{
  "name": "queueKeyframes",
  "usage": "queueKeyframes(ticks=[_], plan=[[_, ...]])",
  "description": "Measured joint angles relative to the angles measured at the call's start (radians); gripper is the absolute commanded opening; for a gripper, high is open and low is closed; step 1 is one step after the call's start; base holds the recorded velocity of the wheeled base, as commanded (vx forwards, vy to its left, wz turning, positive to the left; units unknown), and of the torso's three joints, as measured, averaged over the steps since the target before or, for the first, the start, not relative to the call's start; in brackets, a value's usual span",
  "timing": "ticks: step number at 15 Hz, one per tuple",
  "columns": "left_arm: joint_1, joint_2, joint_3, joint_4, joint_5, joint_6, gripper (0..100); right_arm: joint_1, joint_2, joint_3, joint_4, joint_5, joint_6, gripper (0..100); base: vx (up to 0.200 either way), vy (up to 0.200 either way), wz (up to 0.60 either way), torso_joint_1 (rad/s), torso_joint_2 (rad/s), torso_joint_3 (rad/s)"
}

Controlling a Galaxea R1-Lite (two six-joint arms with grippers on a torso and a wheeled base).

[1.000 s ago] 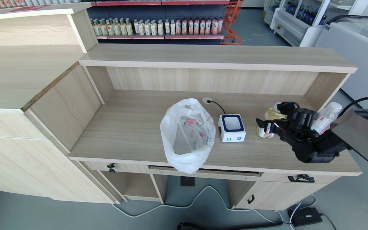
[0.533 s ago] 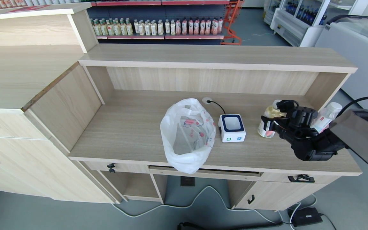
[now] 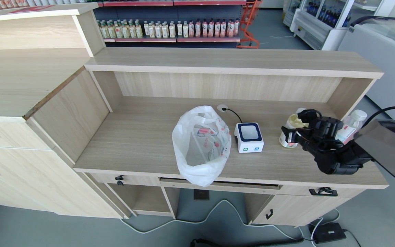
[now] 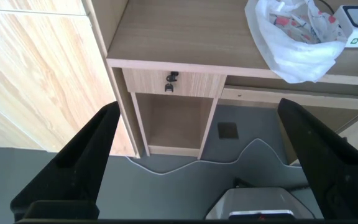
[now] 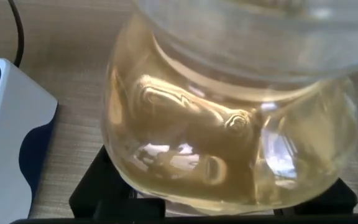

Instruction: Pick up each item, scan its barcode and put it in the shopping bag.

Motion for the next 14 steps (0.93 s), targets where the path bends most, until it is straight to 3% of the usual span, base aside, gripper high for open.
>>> queueKeyframes(ticks=[4,7,10,14], plan=[[0.0,0.0,0.0,0.0,0.0,0.0,100,-0.005,-0.016,0.016,-0.006,0.011,0.005,0,0.0,0.0,0.0,0.0,0.0,0.0],[0.0,0.0,0.0,0.0,0.0,0.0,100,-0.01,-0.127,0.081,0.06,0.09,0.05,0,0.0,0.0,0.0,0.0,0.0,0.0],[0.0,0.0,0.0,0.0,0.0,0.0,100,-0.01,-0.328,0.151,0.213,0.27,0.071,0,0.0,0.0,0.0,0.0,0.0,0.0],[0.0,0.0,0.0,0.0,0.0,0.0,100,-0.015,-0.666,0.231,0.472,0.666,0.174,0,0.0,0.0,0.0,0.0,0.0,0.0]])
